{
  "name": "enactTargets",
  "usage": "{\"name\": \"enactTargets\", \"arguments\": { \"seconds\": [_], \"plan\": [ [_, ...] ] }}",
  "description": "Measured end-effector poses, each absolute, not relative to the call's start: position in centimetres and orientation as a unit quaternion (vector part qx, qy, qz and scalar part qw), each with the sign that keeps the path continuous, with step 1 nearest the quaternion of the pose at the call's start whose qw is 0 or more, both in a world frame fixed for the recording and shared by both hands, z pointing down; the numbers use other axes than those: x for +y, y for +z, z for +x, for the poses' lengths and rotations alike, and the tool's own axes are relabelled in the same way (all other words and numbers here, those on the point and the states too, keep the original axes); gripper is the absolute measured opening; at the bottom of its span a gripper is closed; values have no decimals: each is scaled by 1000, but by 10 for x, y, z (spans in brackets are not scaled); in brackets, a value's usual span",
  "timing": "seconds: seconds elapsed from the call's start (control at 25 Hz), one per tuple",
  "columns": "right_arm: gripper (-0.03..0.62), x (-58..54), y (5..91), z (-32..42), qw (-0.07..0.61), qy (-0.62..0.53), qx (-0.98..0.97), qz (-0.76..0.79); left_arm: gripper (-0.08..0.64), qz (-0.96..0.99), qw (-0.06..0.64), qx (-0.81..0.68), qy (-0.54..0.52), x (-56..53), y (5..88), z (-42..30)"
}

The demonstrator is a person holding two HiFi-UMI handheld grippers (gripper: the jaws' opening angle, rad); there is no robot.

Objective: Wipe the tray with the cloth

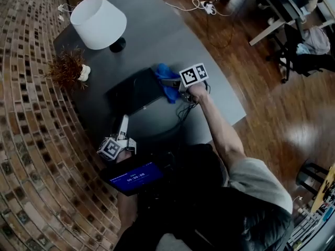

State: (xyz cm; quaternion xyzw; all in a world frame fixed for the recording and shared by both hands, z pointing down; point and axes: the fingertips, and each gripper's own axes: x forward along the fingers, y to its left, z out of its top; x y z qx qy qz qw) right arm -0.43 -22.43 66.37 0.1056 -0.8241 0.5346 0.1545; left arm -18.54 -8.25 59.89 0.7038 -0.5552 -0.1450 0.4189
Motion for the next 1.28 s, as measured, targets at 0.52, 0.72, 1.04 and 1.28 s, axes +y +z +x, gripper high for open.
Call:
{"name": "enactTargets", "arguments": {
  "seconds": [0.52, 0.72, 1.04, 1.28],
  "plan": [
    [140, -291, 698, -25, 258, 398, -859, 190, 275, 705, 435, -544, -132, -82, 610, -169],
    [130, -201, 699, 7, 316, 453, -830, 72, 275, 699, 440, -547, -134, -86, 610, -169],
    [137, -258, 655, 30, 338, 320, -875, 138, 275, 674, 471, -542, -173, -62, 618, -150],
    [138, -307, 660, -93, 415, 217, -882, 55, 264, 626, 491, -565, -220, -71, 630, -162]
  ]
}}
